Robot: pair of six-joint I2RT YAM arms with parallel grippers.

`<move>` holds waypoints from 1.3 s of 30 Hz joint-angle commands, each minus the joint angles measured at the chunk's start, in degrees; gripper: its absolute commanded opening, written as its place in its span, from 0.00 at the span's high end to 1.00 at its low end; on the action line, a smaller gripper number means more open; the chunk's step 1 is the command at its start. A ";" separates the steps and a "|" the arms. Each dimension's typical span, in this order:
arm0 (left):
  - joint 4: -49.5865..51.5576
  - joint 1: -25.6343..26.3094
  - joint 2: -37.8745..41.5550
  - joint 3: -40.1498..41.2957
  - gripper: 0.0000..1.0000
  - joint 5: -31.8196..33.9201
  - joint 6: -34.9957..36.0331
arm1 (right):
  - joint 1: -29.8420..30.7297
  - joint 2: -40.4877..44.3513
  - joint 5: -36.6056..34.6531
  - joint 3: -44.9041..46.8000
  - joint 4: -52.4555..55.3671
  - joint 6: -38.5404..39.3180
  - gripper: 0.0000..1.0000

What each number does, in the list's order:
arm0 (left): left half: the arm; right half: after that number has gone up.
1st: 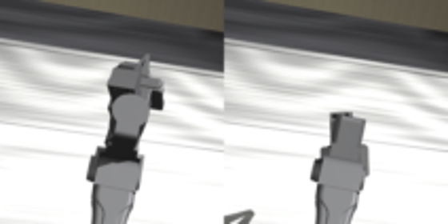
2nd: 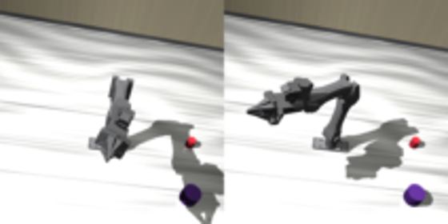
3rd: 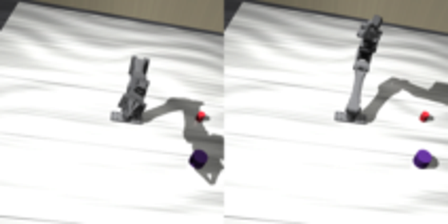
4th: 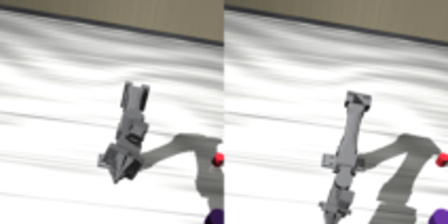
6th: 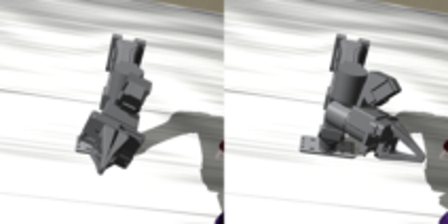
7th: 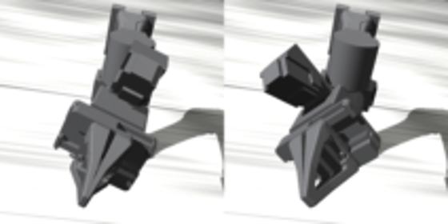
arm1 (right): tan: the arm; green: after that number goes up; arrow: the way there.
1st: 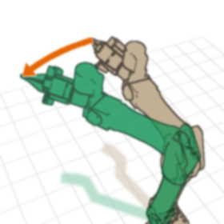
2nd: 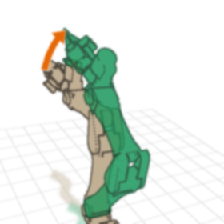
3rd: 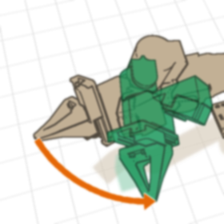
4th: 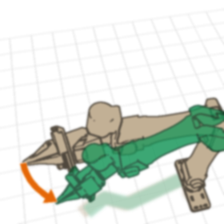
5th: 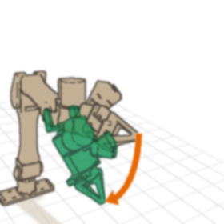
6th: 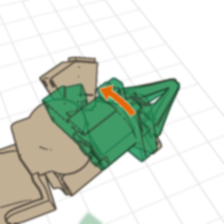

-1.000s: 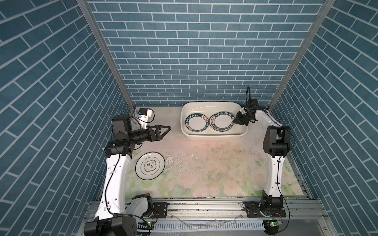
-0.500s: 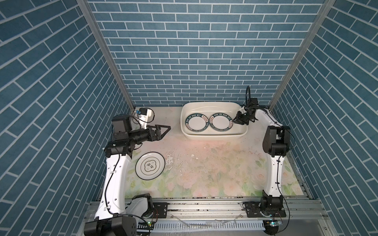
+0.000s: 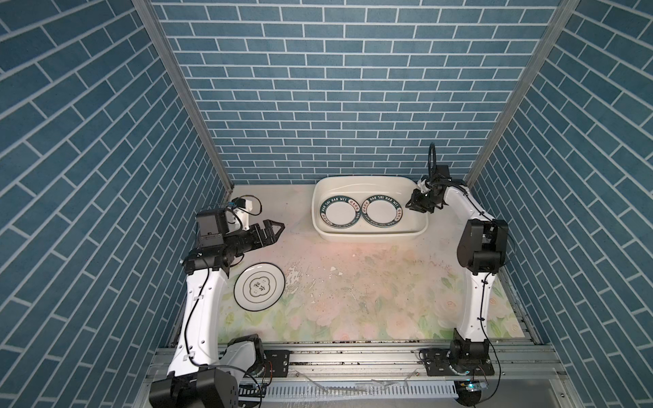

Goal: Place the plates into the plastic bin on the countertop
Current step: Place the plate in the plastic bin, then move the plate to the middle-left of the table.

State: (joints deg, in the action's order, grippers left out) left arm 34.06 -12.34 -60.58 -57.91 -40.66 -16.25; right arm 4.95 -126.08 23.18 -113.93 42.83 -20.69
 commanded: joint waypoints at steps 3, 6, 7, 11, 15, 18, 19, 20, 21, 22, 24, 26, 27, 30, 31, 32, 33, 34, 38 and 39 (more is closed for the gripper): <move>2.32 -4.63 -2.32 3.77 0.00 6.76 -5.82 | 3.31 15.42 -1.92 3.16 -1.06 1.14 0.76; 2.11 -6.55 -2.19 5.86 0.00 10.15 -6.49 | 8.08 20.38 -1.61 6.56 -0.37 1.27 0.73; 2.38 -7.19 -2.35 6.43 0.00 11.10 -6.85 | 10.17 22.18 -1.41 7.98 -0.46 1.10 0.71; 1.21 -10.46 -3.95 9.31 0.00 12.47 -8.17 | 19.36 27.26 -0.39 15.22 -3.80 -2.13 0.68; 1.29 -14.32 -5.88 10.65 0.00 14.98 -8.76 | 26.97 31.72 -0.03 25.03 -11.43 -6.63 0.68; 2.20 -16.40 -7.15 10.92 0.00 18.12 -8.71 | 30.52 33.94 0.52 31.27 -16.01 -8.71 0.68; 1.83 -16.83 -7.54 11.02 0.00 18.73 -8.30 | 31.59 34.21 0.79 32.56 -16.57 -9.16 0.68; 1.57 -16.99 -8.06 11.06 0.01 18.79 -7.72 | 32.31 34.38 0.82 33.63 -16.81 -9.35 0.68; 1.30 -17.09 -8.82 11.14 0.00 18.60 -7.11 | 33.03 34.45 0.77 34.51 -16.76 -9.37 0.68; 1.28 -17.18 -9.35 11.23 0.00 19.18 -6.77 | 33.43 34.66 0.58 35.44 -16.79 -9.37 0.68; 1.87 -17.27 -10.13 11.40 0.00 20.65 -5.92 | 33.76 34.82 0.81 36.62 -16.53 -9.64 0.68; 1.88 -17.20 -10.77 12.00 0.01 22.28 -5.47 | 34.12 34.96 0.73 37.18 -15.86 -9.63 0.68; 1.81 -17.23 -11.21 12.32 0.01 23.21 -5.29 | 34.10 35.15 0.73 37.59 -15.76 -9.99 0.69; 1.66 -17.63 -13.25 12.33 0.00 25.20 -5.06 | 34.50 35.29 2.26 38.13 -17.22 -11.75 0.69; 1.83 -17.69 -14.08 12.23 0.00 25.50 -4.88 | 34.84 35.01 2.86 37.93 -17.58 -12.29 0.69; 2.17 -17.72 -14.78 12.05 0.00 25.71 -4.71 | 35.09 34.86 3.08 37.59 -17.61 -12.67 0.69; 2.18 -17.84 -15.75 12.15 0.00 25.57 -4.53 | 35.42 34.59 3.19 37.28 -17.69 -12.95 0.69; 2.15 -17.91 -16.64 12.36 0.00 25.42 -4.49 | 35.83 34.40 2.99 37.14 -17.63 -13.13 0.69; 0.94 -17.98 -19.20 13.08 0.00 23.97 -4.96 | 37.35 34.50 1.67 37.43 -17.69 -13.74 0.69; 1.01 -17.94 -20.29 12.83 0.01 23.30 -5.10 | 37.67 34.59 1.24 37.61 -17.84 -13.99 0.69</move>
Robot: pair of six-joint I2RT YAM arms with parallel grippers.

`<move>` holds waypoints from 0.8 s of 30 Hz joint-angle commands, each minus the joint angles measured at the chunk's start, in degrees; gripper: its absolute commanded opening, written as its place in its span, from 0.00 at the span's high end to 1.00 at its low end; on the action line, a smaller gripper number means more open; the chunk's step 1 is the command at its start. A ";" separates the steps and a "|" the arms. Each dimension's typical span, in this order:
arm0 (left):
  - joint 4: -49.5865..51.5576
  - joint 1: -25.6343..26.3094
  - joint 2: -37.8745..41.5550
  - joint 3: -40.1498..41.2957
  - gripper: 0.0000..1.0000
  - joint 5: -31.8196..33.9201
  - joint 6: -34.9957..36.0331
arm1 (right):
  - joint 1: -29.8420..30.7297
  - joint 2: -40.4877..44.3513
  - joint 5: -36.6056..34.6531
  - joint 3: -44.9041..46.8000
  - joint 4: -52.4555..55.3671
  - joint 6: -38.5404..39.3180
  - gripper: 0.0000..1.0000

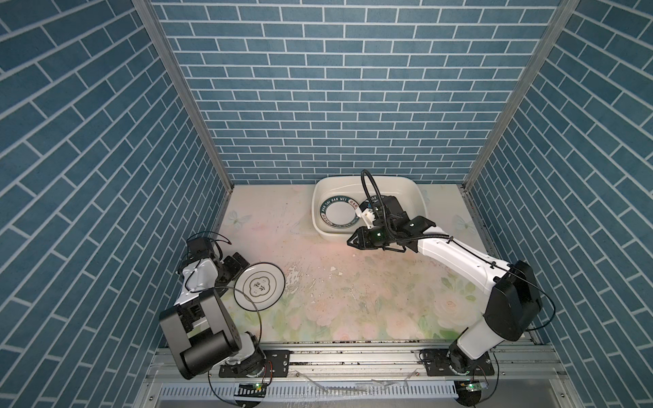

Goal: Place the plates into the plastic bin on the countertop
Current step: Move the plate to the middle-left of the table.

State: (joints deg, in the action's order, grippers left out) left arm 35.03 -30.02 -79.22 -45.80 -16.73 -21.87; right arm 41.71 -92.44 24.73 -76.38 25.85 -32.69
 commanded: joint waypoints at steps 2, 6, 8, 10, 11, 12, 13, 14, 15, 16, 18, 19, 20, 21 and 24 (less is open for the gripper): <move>0.31 -0.26 -2.60 0.62 0.00 -1.26 0.36 | 1.61 1.24 -0.90 0.60 -1.29 -2.18 0.69; 0.14 -0.24 -4.02 1.20 0.00 -2.53 0.45 | 2.77 0.90 -1.14 1.66 -2.91 -3.46 0.69; -0.07 -0.24 -4.78 1.41 0.00 -2.77 0.52 | 3.57 0.39 -1.00 2.01 -3.95 -4.08 0.69; -0.22 -0.24 -5.30 1.67 0.00 -3.70 0.53 | 4.54 -0.30 -0.79 2.09 -4.57 -4.34 0.70; -0.27 -0.27 -5.45 1.72 0.00 -4.14 0.54 | 4.90 -0.60 -0.62 2.12 -4.77 -4.23 0.70; -0.57 -0.29 -5.51 1.97 0.00 -4.87 0.56 | 5.20 -0.93 -0.86 2.07 -4.79 -4.23 0.70; -0.91 -0.24 -5.52 2.28 0.00 -5.83 0.52 | 5.60 -1.15 -1.08 2.43 -5.43 -4.30 0.70; -1.16 -0.22 -5.75 2.60 0.00 -6.53 0.27 | 5.84 -1.33 -0.93 2.82 -6.16 -4.59 0.70; -1.84 -0.27 -5.94 2.97 0.00 -7.69 -0.09 | 6.07 -1.68 -0.28 3.27 -7.13 -5.09 0.70; -2.41 -0.28 -6.19 3.18 0.00 -8.58 -0.21 | 6.39 -2.15 0.11 3.72 -7.87 -5.74 0.69; -3.49 0.22 -6.42 3.85 0.00 -10.10 -0.19 | 6.94 -3.25 0.12 4.27 -9.35 -7.03 0.67; -3.89 0.47 -6.56 4.17 0.00 -10.98 -0.37 | 7.39 -3.95 0.17 4.72 -10.29 -7.79 0.67; -4.21 0.69 -6.71 4.30 0.00 -11.76 -0.67 | 7.83 -4.61 0.23 4.96 -10.93 -8.20 0.66; -4.72 1.06 -6.73 4.40 0.00 -12.63 -1.04 | 8.28 -5.35 -0.04 5.12 -11.53 -8.71 0.66; -5.95 2.60 -6.28 4.79 0.00 -14.64 -1.73 | 9.88 -7.78 -0.34 6.14 -14.92 -10.75 0.66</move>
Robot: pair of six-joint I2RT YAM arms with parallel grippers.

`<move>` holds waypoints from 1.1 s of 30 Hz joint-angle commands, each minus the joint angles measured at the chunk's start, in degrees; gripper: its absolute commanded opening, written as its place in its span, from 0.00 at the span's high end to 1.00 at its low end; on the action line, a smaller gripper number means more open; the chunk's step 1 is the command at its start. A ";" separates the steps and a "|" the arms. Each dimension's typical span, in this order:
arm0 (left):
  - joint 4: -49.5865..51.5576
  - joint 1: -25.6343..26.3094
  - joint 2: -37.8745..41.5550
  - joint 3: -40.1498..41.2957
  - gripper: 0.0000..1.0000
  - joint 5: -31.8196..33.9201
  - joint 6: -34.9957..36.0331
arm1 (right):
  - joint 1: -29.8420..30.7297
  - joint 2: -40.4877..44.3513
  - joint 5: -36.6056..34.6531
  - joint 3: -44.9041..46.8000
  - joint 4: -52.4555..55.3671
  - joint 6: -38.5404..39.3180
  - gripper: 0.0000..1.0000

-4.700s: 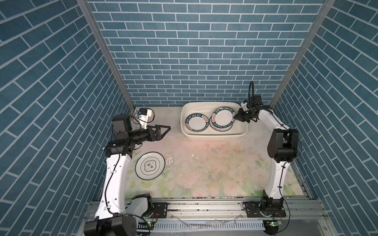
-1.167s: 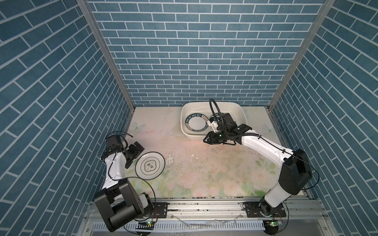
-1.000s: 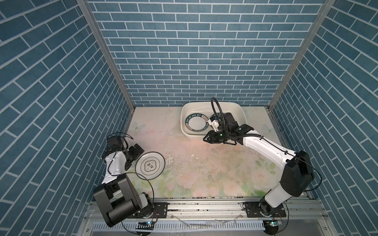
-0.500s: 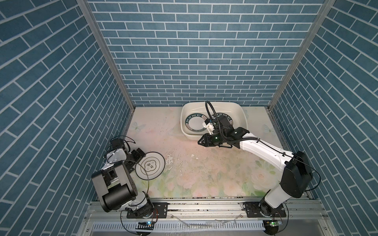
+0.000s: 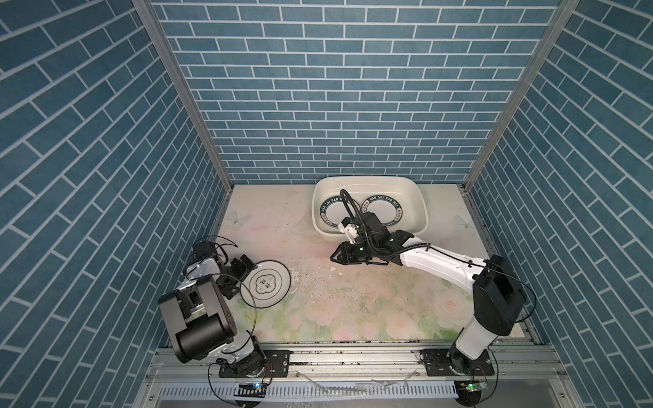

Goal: Place the plates into the plastic bin on the countertop
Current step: Move the plate to the middle-left of the table.

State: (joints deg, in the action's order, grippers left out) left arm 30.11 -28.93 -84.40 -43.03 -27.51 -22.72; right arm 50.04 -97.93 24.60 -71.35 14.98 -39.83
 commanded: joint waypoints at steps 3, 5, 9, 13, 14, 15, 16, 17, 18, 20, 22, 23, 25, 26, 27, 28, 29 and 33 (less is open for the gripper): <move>-2.45 3.49 -0.18 2.82 0.00 -5.62 -1.26 | 2.89 -4.87 -0.65 1.60 -6.51 -5.09 0.65; -3.17 4.94 0.35 2.81 0.00 -6.40 -1.49 | 3.43 -6.36 -0.54 2.37 -9.18 -6.63 0.65; -4.26 8.48 0.90 4.49 0.01 -8.10 -1.63 | 4.09 -8.21 -1.36 4.96 -14.48 -9.90 0.65; -4.63 11.35 1.28 4.70 0.00 -9.35 -1.45 | 5.23 -9.46 -3.68 6.18 -15.35 -10.80 0.65; -4.70 11.97 1.17 4.90 0.00 -10.17 -1.48 | 5.46 -9.64 -4.21 6.56 -15.63 -11.12 0.65; -5.03 12.43 1.22 5.01 0.00 -11.06 -1.55 | 5.62 -9.58 -4.82 7.01 -16.05 -11.16 0.65; -5.15 12.86 1.26 4.98 0.00 -11.40 -1.54 | 5.76 -9.56 -5.20 7.27 -16.29 -11.23 0.65; -5.06 13.31 1.21 4.97 0.00 -11.71 -1.39 | 5.77 -9.69 -5.43 7.50 -16.38 -11.23 0.65; -5.32 13.58 1.08 5.04 0.00 -12.36 -1.24 | 5.84 -9.86 -5.36 7.60 -16.52 -11.15 0.65; -6.11 14.31 1.09 5.44 0.00 -13.36 -1.67 | 5.79 -10.48 -4.76 7.54 -17.20 -11.03 0.65; -5.79 15.34 0.75 5.00 0.00 -13.70 -1.34 | 5.82 -11.40 -4.21 7.05 -17.70 -10.98 0.65; -5.62 15.71 0.62 4.73 0.00 -13.82 -1.27 | 5.77 -11.96 -3.94 6.78 -17.87 -11.01 0.65; -5.38 15.92 0.91 4.57 0.00 -13.21 -0.90 | 5.77 -12.94 -3.15 6.43 -18.42 -11.05 0.65; -5.12 15.92 1.12 4.45 0.00 -12.54 -0.54 | 5.77 -13.45 -2.99 6.14 -18.46 -11.05 0.65; -5.01 15.92 1.17 4.53 0.00 -12.11 -0.18 | 5.79 -13.75 -2.83 6.00 -18.70 -11.04 0.65; -5.02 15.91 1.21 4.68 0.00 -12.03 -0.06 | 5.83 -13.99 -2.80 5.99 -18.82 -11.05 0.64; -5.27 15.96 1.20 4.80 0.01 -12.10 -0.13 | 5.78 -14.21 -2.80 6.04 -19.07 -11.05 0.64; -5.69 15.92 1.20 4.71 0.00 -12.15 -0.35 | 5.66 -15.30 -1.46 5.31 -19.73 -10.79 0.64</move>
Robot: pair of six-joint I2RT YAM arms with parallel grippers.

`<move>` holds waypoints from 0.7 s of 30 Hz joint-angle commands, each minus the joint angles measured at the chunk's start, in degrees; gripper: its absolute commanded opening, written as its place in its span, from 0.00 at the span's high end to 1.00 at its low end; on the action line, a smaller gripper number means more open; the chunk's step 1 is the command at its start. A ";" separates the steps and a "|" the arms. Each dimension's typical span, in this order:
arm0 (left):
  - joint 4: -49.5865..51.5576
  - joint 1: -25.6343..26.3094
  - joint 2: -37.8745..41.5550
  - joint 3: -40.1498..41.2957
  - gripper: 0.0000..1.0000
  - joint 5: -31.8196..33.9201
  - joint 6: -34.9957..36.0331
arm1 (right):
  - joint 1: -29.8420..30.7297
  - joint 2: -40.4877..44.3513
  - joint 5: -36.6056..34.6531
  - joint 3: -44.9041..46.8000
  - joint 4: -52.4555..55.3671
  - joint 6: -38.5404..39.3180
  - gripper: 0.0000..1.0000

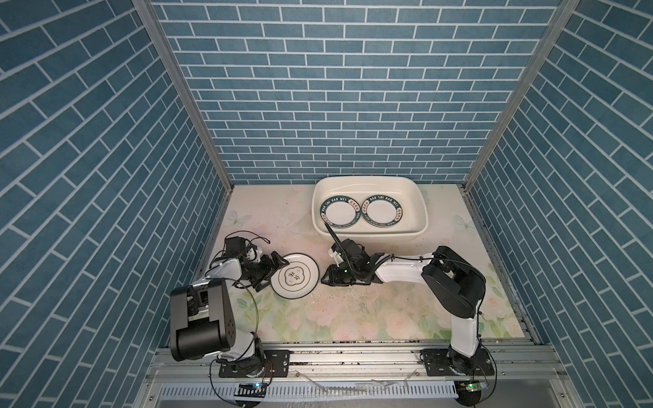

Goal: Place the plates into the plastic bin on the countertop
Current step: Move the plate to the middle-left of the table, then pick up the plate from the middle-left of the table.

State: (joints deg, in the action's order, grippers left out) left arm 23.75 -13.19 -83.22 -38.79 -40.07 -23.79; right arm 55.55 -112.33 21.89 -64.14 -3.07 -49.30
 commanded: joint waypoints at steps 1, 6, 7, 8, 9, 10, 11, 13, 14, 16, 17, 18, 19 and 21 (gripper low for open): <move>0.69 0.18 0.25 0.45 0.00 0.61 0.84 | 0.18 -1.09 1.55 -2.03 -2.12 -1.33 0.64; 0.59 0.18 0.95 0.72 0.00 0.53 0.86 | 0.08 -1.84 2.46 -2.23 -4.66 -1.96 0.64; 0.44 0.18 1.08 0.85 0.00 0.52 0.92 | -0.04 -1.96 2.58 -2.06 -5.48 -2.38 0.64; 0.34 0.18 1.28 0.98 0.01 0.52 0.81 | -0.21 -2.28 3.03 -2.19 -6.31 -2.84 0.64; 0.12 0.18 1.31 1.12 0.01 0.45 0.82 | -0.59 -2.80 3.78 -2.60 -6.68 -3.31 0.64; -0.01 0.27 1.22 1.17 0.00 0.29 0.71 | -0.90 -3.33 4.25 -3.30 -6.52 -3.56 0.64; -0.15 0.35 1.22 1.10 0.00 0.18 0.69 | -1.05 -3.69 4.45 -3.82 -6.35 -3.61 0.64; -0.19 0.58 1.06 0.84 0.00 -0.08 0.67 | -1.27 -4.31 4.52 -4.82 -6.32 -3.53 0.64; -0.24 0.68 1.04 0.84 0.00 -0.18 0.71 | -1.39 -4.59 4.69 -5.14 -6.08 -3.52 0.64; -0.37 0.96 1.26 0.82 0.00 -0.48 0.59 | -1.58 -4.99 5.00 -5.81 -5.76 -3.36 0.64; -0.37 1.13 1.29 0.99 0.00 -0.51 0.59 | -1.53 -5.15 4.96 -5.92 -5.72 -3.28 0.64; -0.46 1.30 1.52 1.06 0.00 -0.61 0.59 | -1.67 -5.26 4.94 -5.91 -5.63 -3.26 0.64; -0.58 1.48 1.64 1.08 0.00 -0.77 0.57 | -1.68 -5.35 4.85 -5.91 -5.50 -3.34 0.64; -0.72 1.98 1.65 1.08 0.00 -1.05 0.62 | -1.75 -5.48 4.81 -5.57 -5.95 -3.51 0.65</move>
State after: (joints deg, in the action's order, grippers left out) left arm 23.42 -12.08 -82.81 -38.41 -40.16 -23.75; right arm 54.02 -116.64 26.11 -68.84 -8.27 -51.22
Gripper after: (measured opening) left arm 0.995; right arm 0.356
